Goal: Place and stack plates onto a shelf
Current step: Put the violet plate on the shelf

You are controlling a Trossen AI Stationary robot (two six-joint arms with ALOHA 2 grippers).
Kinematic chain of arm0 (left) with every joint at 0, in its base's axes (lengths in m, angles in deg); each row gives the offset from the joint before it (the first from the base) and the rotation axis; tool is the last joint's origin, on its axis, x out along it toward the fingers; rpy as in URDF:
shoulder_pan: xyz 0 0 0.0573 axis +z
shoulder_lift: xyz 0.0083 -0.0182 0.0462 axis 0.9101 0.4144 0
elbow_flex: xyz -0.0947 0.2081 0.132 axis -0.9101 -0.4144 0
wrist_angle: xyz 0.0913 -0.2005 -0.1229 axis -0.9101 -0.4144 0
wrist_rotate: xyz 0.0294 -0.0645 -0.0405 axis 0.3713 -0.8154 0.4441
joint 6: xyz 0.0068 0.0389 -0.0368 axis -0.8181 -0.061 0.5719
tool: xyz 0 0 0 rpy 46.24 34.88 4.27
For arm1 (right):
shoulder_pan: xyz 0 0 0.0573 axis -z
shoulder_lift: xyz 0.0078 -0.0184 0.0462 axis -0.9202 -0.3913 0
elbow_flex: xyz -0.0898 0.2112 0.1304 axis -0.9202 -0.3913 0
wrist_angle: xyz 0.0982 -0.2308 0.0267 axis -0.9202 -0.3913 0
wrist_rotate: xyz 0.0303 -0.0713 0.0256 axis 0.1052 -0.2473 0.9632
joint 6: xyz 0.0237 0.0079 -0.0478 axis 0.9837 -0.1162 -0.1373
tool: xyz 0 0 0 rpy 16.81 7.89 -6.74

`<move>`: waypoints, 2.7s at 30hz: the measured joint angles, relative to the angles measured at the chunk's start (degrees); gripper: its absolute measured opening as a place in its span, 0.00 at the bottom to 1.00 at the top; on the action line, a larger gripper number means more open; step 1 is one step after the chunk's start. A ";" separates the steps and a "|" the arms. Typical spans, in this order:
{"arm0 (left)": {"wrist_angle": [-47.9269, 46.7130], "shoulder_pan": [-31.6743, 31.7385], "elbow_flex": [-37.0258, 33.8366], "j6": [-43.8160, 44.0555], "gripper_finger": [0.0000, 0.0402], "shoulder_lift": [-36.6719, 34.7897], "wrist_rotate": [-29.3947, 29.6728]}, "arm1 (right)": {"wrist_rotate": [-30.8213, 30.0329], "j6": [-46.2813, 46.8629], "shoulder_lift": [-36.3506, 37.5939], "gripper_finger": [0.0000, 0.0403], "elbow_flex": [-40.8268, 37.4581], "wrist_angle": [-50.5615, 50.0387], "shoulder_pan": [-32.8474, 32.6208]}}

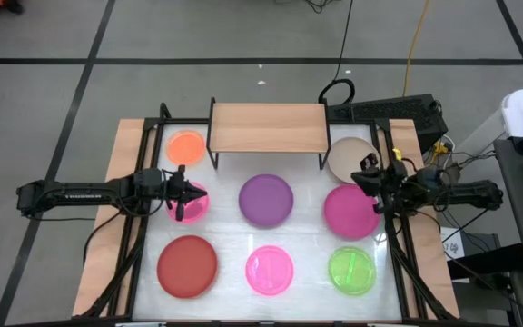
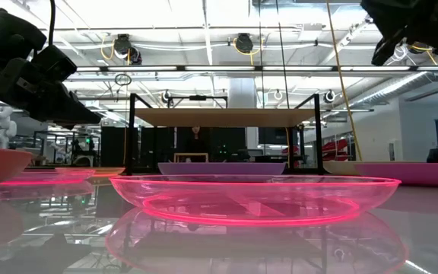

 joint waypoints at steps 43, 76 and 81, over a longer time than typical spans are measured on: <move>0.00 -0.01 0.00 0.00 0.04 -0.01 -0.01 | -7.77 -27.38 -69.37 0.37 28.77 -5.78 -9.39; 0.00 -0.01 0.01 0.00 0.04 0.01 0.00 | -13.57 -26.73 -92.80 0.29 35.78 -13.11 -10.51; 0.02 0.01 -0.01 0.00 0.04 -0.01 0.00 | -13.38 -27.99 -92.43 0.07 35.76 -13.17 -10.75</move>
